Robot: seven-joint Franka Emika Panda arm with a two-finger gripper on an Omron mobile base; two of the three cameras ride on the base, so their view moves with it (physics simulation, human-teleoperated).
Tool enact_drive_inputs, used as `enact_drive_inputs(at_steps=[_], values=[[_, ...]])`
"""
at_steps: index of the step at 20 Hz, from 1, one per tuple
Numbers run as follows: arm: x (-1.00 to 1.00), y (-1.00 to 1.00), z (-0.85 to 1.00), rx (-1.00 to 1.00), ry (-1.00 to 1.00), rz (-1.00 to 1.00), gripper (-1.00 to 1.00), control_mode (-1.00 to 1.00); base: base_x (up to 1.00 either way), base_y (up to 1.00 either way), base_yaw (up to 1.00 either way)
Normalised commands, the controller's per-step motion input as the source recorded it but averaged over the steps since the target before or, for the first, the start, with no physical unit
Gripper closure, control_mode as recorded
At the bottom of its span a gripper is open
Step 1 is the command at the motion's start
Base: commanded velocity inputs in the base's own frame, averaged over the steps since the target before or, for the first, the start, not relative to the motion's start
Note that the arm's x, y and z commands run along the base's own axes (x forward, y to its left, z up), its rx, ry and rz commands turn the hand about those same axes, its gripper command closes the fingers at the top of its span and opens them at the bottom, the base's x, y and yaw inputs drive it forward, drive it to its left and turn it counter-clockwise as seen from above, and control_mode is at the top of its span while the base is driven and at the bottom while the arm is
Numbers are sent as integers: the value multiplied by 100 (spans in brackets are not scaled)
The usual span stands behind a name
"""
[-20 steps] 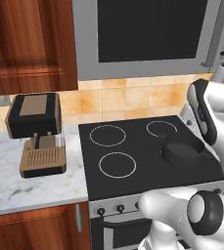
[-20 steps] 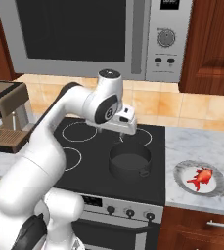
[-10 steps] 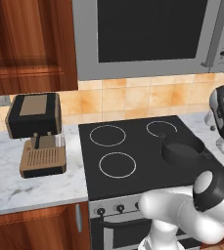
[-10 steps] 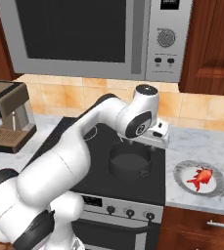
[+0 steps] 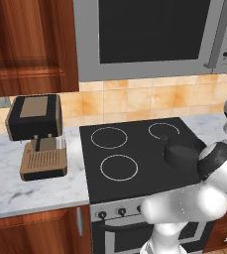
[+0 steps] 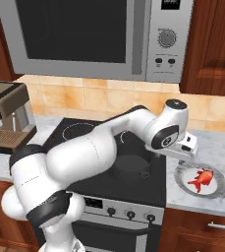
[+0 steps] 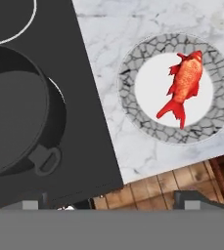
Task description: Retrieve the frozen meat and place it in the pot on a burner. Then turn the burner on.
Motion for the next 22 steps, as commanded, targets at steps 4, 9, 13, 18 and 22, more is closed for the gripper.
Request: enact_drive_inputs(at_steps=[4,9,13,18,22], values=[[23,-83,-31,0,16,-4,-100,-100,0,0,0],[10,-71,-18,1,13,0,-100,-100,0,0,0],[11,-57,-8,4,0,0,-100,-100,0,0,0],[6,-10,-11,0,-6,0,-100,-100,0,0,0],[1,-9,-16,0,-11,0,-100,-100,0,0,0]])
